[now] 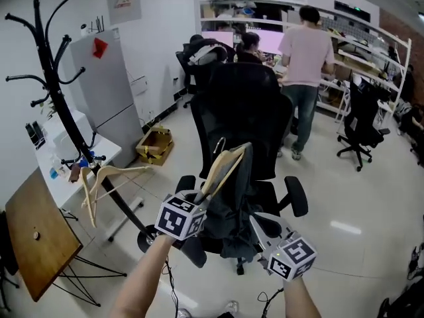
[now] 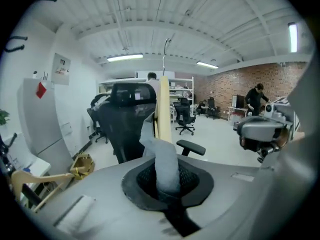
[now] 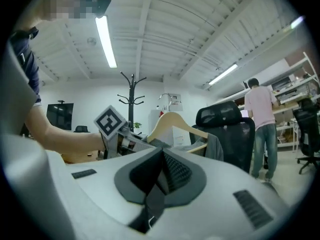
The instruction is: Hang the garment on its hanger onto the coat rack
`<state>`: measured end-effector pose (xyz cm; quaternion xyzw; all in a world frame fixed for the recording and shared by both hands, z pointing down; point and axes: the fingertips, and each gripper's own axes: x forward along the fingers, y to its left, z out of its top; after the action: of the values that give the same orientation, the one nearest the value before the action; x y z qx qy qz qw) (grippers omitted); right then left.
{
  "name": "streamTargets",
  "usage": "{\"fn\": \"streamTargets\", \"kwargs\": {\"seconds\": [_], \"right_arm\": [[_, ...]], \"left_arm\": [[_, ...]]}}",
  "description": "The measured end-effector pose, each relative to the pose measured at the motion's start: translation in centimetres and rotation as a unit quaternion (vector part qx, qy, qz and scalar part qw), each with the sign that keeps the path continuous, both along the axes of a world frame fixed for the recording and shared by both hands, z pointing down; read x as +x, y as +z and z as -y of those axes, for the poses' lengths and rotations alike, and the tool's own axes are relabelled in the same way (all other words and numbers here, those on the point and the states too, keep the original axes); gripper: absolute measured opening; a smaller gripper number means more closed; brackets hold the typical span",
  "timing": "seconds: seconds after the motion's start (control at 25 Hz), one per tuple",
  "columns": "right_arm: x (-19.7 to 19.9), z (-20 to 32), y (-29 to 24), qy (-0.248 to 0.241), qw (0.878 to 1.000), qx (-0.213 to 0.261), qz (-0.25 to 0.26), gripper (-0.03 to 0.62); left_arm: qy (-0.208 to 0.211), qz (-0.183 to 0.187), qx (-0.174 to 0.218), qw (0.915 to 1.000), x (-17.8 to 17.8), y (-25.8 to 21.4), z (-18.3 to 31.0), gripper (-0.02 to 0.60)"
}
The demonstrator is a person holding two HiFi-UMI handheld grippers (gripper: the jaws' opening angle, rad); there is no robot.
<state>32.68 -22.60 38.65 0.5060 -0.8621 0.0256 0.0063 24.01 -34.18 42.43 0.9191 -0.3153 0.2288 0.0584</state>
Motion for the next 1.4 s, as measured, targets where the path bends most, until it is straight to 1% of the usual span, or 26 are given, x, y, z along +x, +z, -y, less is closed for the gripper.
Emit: {"fn": "streamTargets", "kwargs": {"seconds": [0.16, 0.28, 0.44, 0.52, 0.76, 1.0, 1.08, 1.2, 1.28, 1.4], "right_arm": [[-2.6, -1.7, -3.2, -0.013, 0.999, 0.03, -0.007, 0.0], [-5.4, -2.9, -5.6, -0.019, 0.998, 0.056, -0.007, 0.0], [-11.2, -4.9, -8.0, -0.047, 0.996, 0.081, -0.014, 0.0], [-14.0, -6.0, -8.9, -0.06, 0.994, 0.09, -0.016, 0.0], [-21.8, -9.3, -11.1, -0.1, 0.988, 0.115, -0.017, 0.0], [-30.1, -10.6, -12.4, -0.152, 0.981, 0.122, -0.022, 0.0], [-32.5, -11.3, -12.5, -0.164, 0.979, 0.121, -0.02, 0.0], [-35.4, -12.1, -12.5, -0.181, 0.976, 0.12, -0.017, 0.0], [-36.8, -12.3, -12.6, -0.193, 0.973, 0.123, -0.017, 0.0], [-37.9, -12.3, -12.7, -0.203, 0.971, 0.126, -0.014, 0.0]], "left_arm": [[0.015, -0.012, 0.034, 0.9992, -3.6, -6.3, -3.3, 0.014], [0.028, -0.018, 0.06, 0.9976, -6.6, -10.3, -6.0, 0.015], [0.051, -0.025, 0.075, 0.9956, -11.8, -14.6, -9.9, 0.015], [0.05, -0.023, 0.082, 0.9951, -14.7, -16.1, -11.6, 0.015], [0.007, -0.01, 0.098, 0.9951, -23.6, -18.3, -16.0, 0.017], [-0.047, 0.017, 0.111, 0.9926, -32.8, -18.0, -19.7, 0.017], [-0.059, 0.021, 0.106, 0.9924, -35.2, -17.6, -20.6, 0.018], [-0.079, 0.017, 0.096, 0.9921, -38.5, -17.3, -21.3, 0.018], [-0.099, 0.02, 0.096, 0.9902, -40.5, -17.4, -21.5, 0.018], [-0.123, 0.026, 0.101, 0.9869, -42.5, -17.7, -21.4, 0.017]]}}
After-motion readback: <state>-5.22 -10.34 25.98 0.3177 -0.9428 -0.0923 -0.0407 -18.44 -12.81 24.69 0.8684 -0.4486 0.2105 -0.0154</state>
